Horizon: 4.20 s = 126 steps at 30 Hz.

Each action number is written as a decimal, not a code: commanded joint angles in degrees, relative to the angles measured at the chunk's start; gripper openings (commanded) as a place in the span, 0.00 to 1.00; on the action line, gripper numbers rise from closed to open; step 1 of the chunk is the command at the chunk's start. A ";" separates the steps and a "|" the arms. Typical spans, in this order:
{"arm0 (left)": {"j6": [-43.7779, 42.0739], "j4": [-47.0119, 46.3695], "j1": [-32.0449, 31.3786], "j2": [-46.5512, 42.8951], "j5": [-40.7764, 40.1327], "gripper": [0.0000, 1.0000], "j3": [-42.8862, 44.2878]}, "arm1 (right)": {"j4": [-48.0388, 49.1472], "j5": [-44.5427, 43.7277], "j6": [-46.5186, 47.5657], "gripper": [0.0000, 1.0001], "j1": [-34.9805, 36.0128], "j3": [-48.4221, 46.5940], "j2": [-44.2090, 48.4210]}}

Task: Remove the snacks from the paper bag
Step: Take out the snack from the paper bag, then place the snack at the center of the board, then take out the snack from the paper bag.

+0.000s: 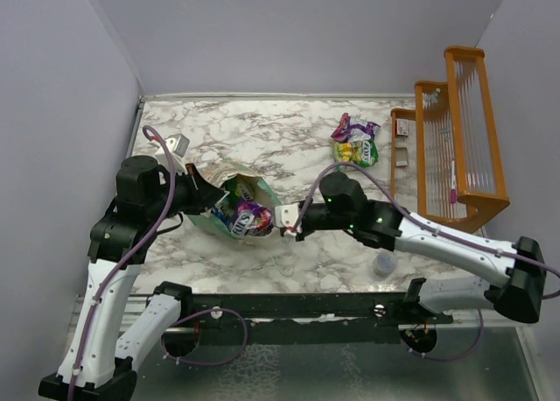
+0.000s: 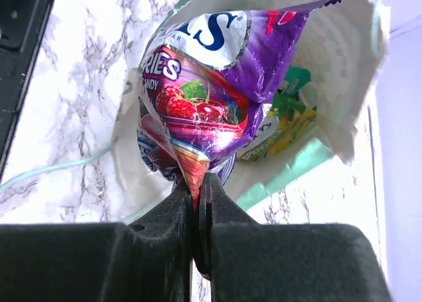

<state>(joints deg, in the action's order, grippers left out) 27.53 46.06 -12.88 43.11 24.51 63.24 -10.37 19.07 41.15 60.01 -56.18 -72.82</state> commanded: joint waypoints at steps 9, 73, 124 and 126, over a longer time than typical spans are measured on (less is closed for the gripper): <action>-1.42 2.36 -0.30 -0.55 -6.17 0.00 3.01 | -9.73 -9.08 -12.61 0.01 0.20 -0.80 21.77; -1.54 -13.48 -1.44 -21.36 0.65 0.00 -20.35 | 0.28 -5.98 -37.06 0.84 -1.14 5.27 14.98; -1.86 -12.67 0.67 -21.24 0.11 0.00 -20.26 | 29.76 -11.91 17.39 0.87 3.40 -8.84 -32.27; -1.87 -12.69 0.68 -21.69 0.14 0.00 -20.26 | 31.46 -11.17 16.95 0.86 2.71 -8.57 -32.89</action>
<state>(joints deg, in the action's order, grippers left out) 25.76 34.41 -12.21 22.98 24.53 43.03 16.97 5.34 59.55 63.94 -63.37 -102.94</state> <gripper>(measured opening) 0.036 0.875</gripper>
